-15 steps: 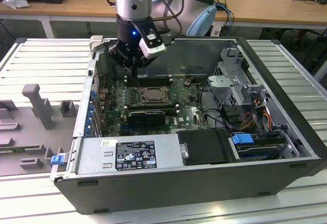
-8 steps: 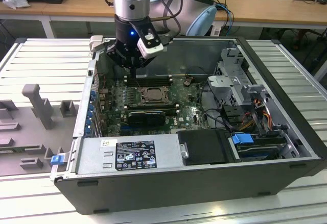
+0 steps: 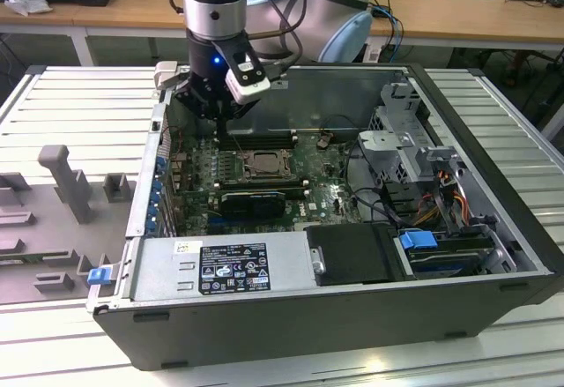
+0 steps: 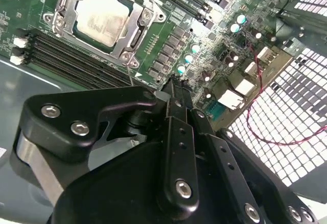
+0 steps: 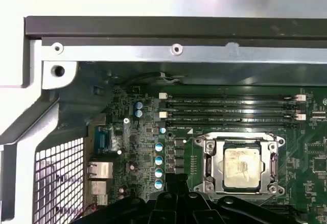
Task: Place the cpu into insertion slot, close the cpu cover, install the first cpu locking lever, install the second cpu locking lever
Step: 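Install the first cpu locking lever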
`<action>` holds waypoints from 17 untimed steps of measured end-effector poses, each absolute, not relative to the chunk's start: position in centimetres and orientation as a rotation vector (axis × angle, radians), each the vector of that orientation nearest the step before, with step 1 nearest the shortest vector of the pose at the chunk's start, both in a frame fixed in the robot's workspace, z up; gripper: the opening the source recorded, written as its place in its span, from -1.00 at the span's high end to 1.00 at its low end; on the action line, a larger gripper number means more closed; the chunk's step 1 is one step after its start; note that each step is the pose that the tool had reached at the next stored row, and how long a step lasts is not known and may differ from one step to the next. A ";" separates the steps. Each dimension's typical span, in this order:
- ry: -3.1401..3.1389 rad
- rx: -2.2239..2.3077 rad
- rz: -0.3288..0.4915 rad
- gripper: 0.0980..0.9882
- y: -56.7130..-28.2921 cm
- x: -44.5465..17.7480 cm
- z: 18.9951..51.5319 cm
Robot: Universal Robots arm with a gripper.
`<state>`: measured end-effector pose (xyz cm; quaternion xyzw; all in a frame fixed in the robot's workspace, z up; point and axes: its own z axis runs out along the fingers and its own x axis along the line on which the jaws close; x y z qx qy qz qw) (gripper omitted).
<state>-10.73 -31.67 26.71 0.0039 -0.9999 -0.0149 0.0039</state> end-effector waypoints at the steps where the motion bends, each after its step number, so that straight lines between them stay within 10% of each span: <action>1: -3.135 0.013 -0.047 0.98 -31.5 -10.8 26.5; 17: -3.135 0.014 -0.056 0.98 -29.6 -11.1 25.7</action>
